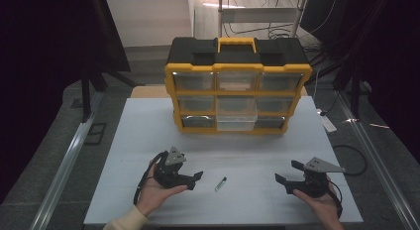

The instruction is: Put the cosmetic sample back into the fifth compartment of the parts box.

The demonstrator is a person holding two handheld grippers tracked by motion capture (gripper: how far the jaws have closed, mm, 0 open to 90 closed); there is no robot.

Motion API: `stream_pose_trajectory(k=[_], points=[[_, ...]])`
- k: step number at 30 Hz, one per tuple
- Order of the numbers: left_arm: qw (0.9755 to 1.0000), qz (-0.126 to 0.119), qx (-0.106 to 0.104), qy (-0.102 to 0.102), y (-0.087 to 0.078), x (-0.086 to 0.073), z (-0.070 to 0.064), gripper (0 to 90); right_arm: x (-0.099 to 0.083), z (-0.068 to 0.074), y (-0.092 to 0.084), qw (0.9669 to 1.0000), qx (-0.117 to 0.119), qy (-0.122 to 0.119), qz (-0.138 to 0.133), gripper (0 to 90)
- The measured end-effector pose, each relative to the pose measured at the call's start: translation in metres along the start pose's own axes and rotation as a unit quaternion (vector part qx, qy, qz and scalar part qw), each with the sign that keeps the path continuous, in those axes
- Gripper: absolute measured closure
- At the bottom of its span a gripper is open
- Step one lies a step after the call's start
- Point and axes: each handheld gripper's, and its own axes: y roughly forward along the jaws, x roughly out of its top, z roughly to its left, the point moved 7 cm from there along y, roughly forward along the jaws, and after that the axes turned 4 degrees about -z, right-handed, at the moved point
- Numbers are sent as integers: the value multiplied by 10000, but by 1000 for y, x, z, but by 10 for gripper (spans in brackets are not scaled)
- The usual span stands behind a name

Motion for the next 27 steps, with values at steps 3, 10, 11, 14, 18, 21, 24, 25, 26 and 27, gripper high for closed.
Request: stream_pose_trajectory(k=[3,10,11,14,18,21,24,25,26,27], points=[[10000,8,-63,-5,2,2,-3,118,0,0,0,10000,-2,-3,7,152],[9998,25,-211,-28,7,6,-10,118,-1,1,1,10000,25,-30,35,152],[9997,30,-240,-19,8,7,-11,118,-1,1,1,10000,28,-29,35,152],[9996,52,-268,28,10,9,-15,118,0,0,1,10000,25,-34,21,152],[9994,73,-321,79,12,10,-19,118,0,0,0,10000,28,-24,17,152],[9994,86,-338,82,13,11,-21,116,0,0,1,10000,19,-35,23,153],[9993,92,-361,68,15,13,-22,116,0,1,0,10000,2,-49,22,154],[9992,99,-389,62,15,14,-23,116,0,1,0,10000,1,-60,23,154],[9991,100,-412,56,16,15,-24,116,1,1,0,10000,14,-46,16,154],[9990,97,-423,55,16,16,-26,116,0,1,0,10000,15,-41,20,154]])
